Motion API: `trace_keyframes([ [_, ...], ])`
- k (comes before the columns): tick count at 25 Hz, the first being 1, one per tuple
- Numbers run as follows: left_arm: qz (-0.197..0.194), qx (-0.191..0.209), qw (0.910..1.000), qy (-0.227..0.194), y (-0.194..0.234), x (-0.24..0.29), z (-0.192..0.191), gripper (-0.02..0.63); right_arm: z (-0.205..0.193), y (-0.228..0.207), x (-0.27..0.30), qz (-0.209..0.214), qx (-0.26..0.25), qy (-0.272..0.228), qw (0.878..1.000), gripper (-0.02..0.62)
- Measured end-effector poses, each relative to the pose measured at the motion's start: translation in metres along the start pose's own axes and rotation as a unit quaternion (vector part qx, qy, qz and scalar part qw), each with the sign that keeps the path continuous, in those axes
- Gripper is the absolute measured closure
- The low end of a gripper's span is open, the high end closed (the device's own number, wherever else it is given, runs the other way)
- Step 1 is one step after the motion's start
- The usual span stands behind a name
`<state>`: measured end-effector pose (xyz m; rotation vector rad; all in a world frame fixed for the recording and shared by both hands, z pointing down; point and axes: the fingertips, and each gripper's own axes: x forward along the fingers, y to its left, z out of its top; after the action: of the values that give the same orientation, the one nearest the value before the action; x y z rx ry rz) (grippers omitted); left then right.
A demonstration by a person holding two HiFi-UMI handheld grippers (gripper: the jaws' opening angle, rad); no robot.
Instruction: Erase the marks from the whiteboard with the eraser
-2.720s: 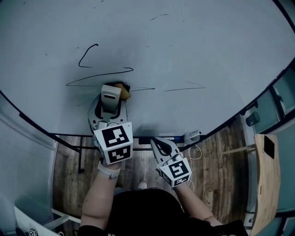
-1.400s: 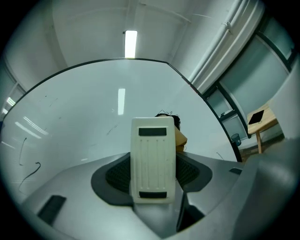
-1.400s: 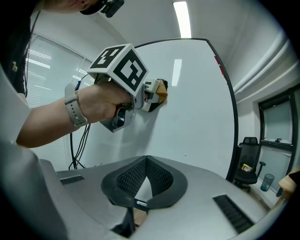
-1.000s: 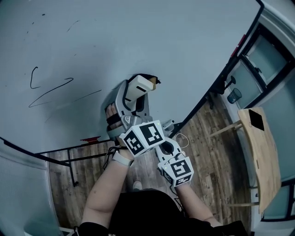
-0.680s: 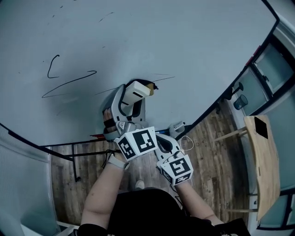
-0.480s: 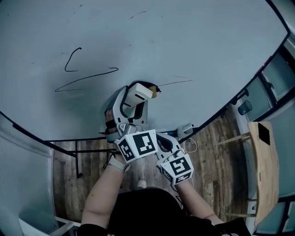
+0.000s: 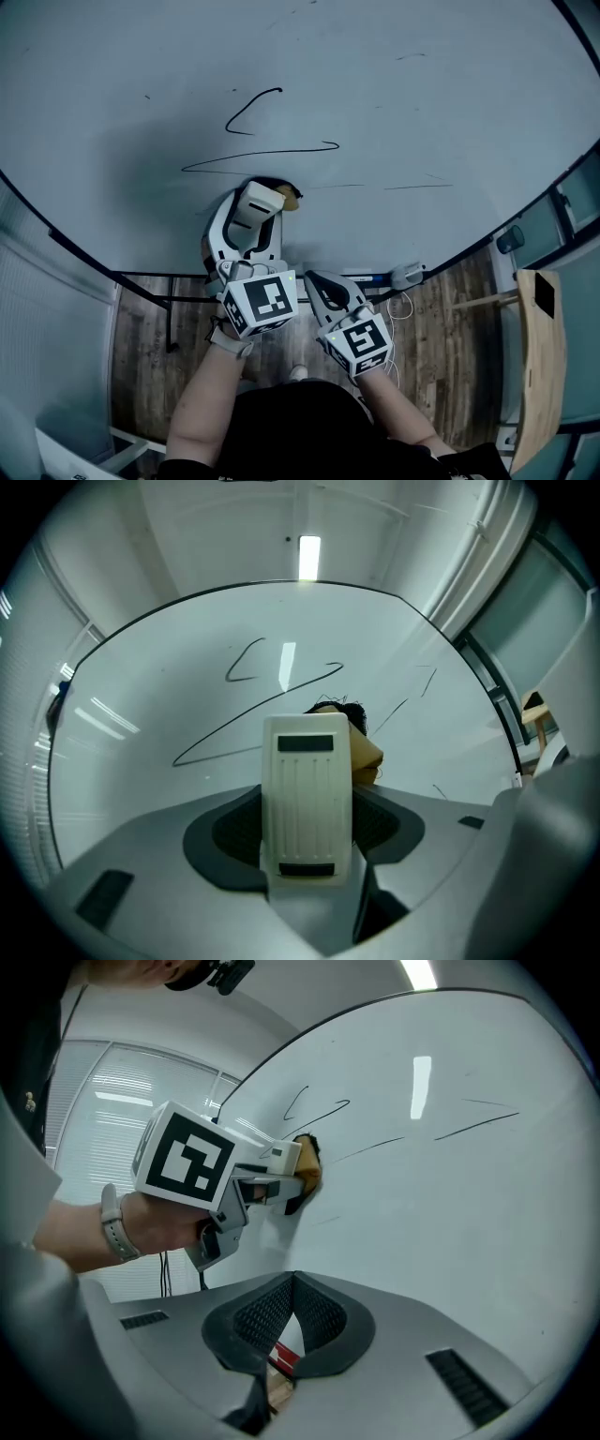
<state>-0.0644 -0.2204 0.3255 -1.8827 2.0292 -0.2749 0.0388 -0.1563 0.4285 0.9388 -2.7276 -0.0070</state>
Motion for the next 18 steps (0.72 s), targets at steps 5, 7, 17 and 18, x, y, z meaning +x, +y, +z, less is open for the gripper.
trace_keyframes([
  [5, 0.018, -0.062, 0.9973, 0.036, 0.052, -0.014, -0.055, 0.339, 0.006, 0.029, 0.029, 0.023, -0.007, 0.002, 1.000, 0.568],
  [7, 0.017, -0.077, 0.9959, 0.044, 0.070, -0.019, -0.072, 0.337, 0.009, 0.042, 0.039, 0.034, -0.008, 0.003, 0.999, 0.568],
  [17, 0.030, -0.227, 0.9688, 0.096, 0.115, -0.035, -0.127, 0.334, 0.006, 0.069, 0.069, 0.058, -0.020, 0.019, 0.998, 0.568],
  [18, 0.029, -0.242, 0.9650, 0.096, 0.115, -0.035, -0.127, 0.334, 0.006, 0.070, 0.070, 0.058, -0.020, 0.019, 0.998, 0.568],
])
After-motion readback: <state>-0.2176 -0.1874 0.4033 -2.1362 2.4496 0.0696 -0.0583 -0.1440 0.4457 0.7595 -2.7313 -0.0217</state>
